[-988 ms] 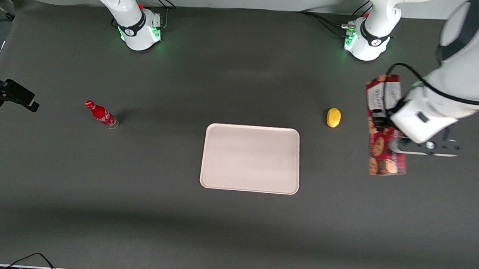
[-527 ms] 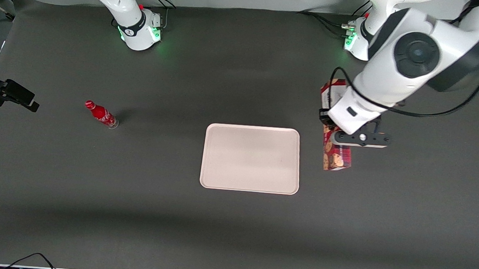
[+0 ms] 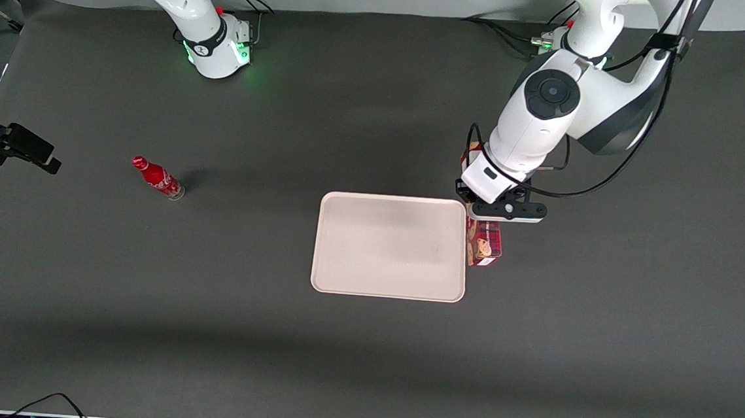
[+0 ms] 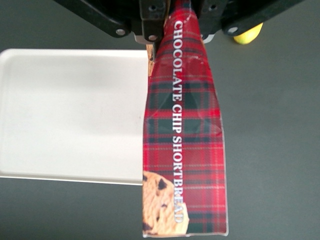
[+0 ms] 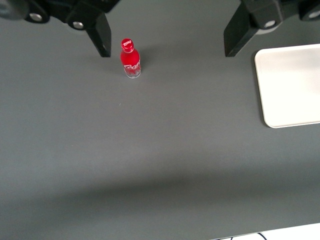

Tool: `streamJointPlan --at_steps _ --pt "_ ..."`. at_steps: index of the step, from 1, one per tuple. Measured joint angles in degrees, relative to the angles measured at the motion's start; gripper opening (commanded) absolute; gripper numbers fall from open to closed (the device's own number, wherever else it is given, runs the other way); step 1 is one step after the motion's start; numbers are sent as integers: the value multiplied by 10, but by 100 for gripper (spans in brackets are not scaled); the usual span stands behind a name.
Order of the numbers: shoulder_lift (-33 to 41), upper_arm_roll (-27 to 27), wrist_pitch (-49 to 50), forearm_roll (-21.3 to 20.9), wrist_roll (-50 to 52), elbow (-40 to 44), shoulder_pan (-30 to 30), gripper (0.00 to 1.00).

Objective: Place red cookie box on tray
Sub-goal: 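Lower the held box onto the tray's edge area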

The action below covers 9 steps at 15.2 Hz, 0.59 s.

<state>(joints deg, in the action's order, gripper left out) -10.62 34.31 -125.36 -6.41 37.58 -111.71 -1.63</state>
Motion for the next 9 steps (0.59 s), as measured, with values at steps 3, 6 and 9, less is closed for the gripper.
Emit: streamJointPlan --at_steps 3,6,9 --pt "-16 1 -46 -44 39 -29 6 0" --pt "-59 3 -89 -107 106 -34 16 0" --pt "-102 4 -134 -147 129 -33 22 0"
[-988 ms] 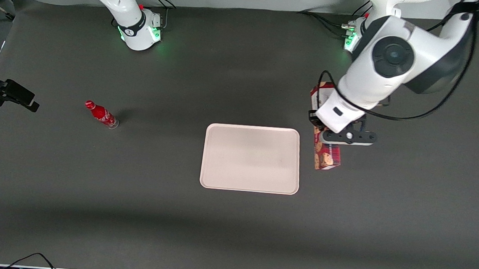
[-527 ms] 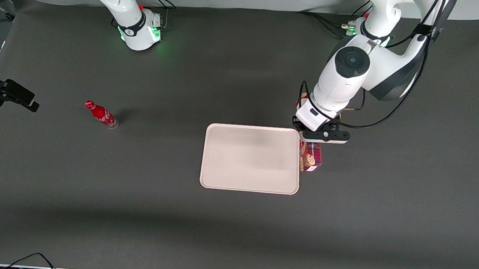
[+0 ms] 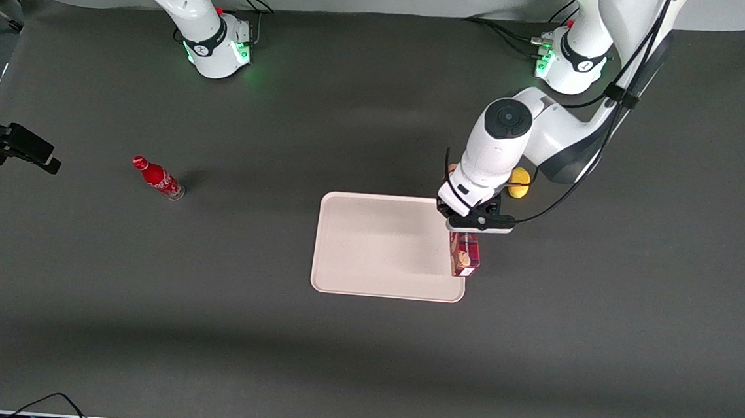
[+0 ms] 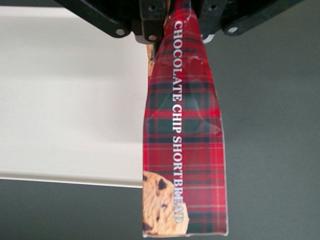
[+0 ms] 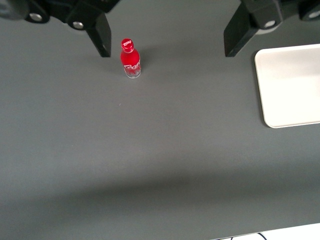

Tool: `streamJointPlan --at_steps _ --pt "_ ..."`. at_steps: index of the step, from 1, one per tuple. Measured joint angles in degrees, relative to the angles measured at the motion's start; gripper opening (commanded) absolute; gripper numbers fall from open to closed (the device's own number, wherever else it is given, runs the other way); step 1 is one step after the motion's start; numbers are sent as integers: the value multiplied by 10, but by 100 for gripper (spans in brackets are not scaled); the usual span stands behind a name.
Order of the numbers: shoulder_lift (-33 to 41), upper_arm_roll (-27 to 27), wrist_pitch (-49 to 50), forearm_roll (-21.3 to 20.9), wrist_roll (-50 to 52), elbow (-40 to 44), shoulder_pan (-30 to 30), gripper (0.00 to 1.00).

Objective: Place red cookie box on tray
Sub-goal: 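Lower the held box onto the tray's edge area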

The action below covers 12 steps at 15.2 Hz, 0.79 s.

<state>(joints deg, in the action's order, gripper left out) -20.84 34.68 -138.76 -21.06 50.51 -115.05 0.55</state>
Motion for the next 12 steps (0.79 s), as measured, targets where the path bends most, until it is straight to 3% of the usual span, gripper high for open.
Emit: streamJointPlan --at_steps 5,12 --pt "-68 0 -41 -127 100 2 8 0" --pt "-126 0 -49 -143 115 21 8 0"
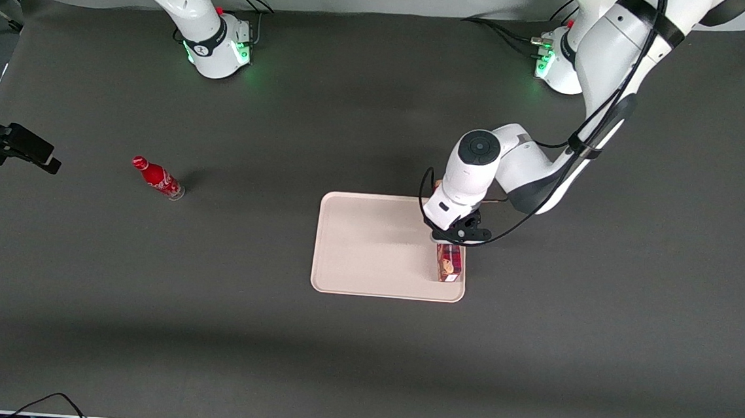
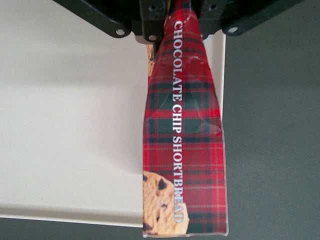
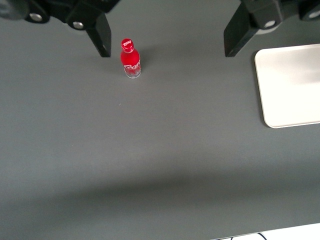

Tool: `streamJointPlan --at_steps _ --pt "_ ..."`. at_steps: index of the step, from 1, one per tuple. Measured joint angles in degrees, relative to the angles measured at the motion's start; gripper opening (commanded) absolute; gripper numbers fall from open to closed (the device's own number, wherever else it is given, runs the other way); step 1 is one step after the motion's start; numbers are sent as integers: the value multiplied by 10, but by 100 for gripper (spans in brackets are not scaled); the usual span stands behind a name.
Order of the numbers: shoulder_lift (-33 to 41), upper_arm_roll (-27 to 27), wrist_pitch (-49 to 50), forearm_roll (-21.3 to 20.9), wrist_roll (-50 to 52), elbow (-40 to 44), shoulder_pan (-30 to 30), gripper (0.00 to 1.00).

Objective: Place red cookie box on tray
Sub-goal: 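Lower the held box onto the tray's edge area, then open the left gripper to release the box on the tray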

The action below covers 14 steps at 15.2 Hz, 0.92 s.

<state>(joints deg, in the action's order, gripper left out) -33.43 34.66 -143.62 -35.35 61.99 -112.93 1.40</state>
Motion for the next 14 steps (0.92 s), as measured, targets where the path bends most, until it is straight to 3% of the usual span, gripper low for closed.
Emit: streamJointPlan --at_steps 8,9,10,12,14 --pt "-32 1 0 -34 1 27 3 0" --pt "-33 1 0 -35 1 28 3 17" --pt "-33 1 0 -35 1 28 3 48" --pt "-34 1 0 -36 1 29 3 100" --pt "-36 1 0 -38 1 32 3 100"
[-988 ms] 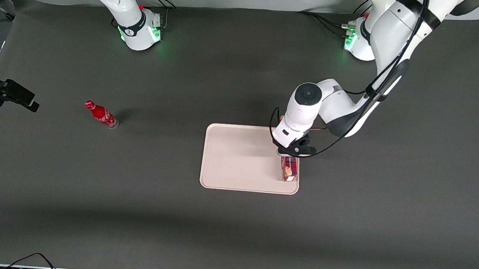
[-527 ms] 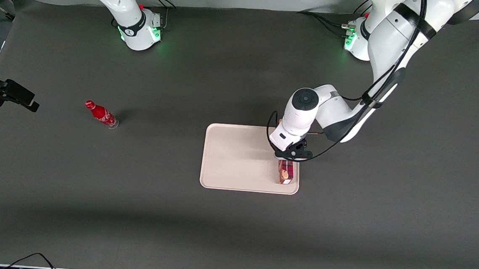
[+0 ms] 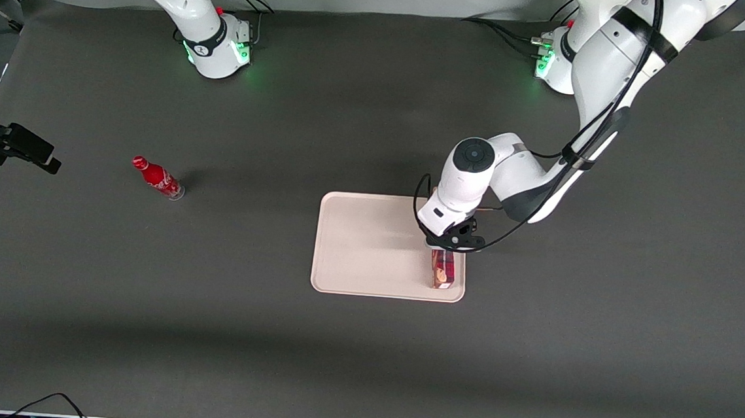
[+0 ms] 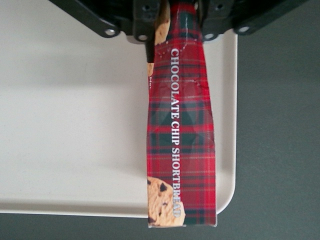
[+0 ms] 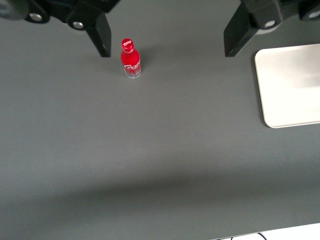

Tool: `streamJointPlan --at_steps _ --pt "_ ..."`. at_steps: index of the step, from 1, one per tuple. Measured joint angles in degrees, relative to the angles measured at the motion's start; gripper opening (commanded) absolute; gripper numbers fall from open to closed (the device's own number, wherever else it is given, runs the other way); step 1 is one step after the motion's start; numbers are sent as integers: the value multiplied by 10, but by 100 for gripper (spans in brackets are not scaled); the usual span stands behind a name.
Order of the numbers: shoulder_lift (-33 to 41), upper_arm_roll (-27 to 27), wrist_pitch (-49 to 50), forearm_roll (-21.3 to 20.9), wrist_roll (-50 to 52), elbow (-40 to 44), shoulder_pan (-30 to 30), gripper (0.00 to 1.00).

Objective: Place red cookie box on tray
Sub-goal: 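Open the left gripper to release the box on the tray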

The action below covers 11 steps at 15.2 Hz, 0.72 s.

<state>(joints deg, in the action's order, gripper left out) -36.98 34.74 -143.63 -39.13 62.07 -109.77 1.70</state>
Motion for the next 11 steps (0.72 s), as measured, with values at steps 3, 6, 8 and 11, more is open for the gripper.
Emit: streamJointPlan --at_steps 3,6,8,11 --pt "-2 0 0 -2 0 2 0 100" --pt "-4 0 0 -2 0 3 0 100" --pt "-5 0 0 -3 0 4 0 100" --pt "-5 0 2 -4 0 13 0 100"
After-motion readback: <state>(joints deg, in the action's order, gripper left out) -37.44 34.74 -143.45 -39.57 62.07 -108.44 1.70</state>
